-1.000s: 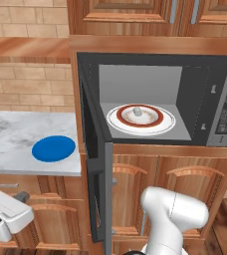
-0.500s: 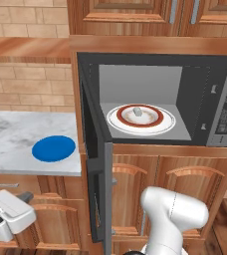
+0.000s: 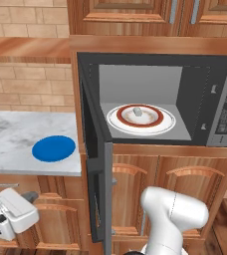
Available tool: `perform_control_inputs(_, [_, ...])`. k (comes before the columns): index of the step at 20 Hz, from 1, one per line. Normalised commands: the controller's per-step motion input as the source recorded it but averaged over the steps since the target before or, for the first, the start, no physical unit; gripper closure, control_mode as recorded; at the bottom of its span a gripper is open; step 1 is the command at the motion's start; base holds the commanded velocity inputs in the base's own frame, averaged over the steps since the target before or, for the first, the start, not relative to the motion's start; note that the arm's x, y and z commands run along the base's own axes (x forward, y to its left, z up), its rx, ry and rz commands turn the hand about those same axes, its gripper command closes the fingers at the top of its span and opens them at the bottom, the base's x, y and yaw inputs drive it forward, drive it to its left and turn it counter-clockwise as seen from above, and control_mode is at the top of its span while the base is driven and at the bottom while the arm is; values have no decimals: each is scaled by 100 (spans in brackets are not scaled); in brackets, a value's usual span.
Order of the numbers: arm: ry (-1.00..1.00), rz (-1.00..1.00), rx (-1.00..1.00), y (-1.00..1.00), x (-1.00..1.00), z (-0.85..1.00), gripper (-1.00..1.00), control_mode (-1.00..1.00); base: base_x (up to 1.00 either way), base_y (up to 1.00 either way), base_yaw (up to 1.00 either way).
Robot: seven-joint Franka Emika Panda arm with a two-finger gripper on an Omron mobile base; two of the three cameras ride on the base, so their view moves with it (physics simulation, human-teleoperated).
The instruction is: Pick the marshmallow from the counter and place it in the microwave. Then turn on the microwave.
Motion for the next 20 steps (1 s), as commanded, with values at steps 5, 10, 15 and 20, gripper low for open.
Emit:
perform_control_inputs(5, [0,-4,-1,-16,0,0,100,-100,0,0,0])
perform_control_inputs(10, [-1,-5,-1,-16,-6,0,100,-100,0,0,0])
perform_control_inputs(15, [-2,-4,-2,-17,-8,0,100,-100,0,0,0])
perform_control_inputs(20, [-2,-3,-2,-19,-8,0,100,-100,0,0,0])
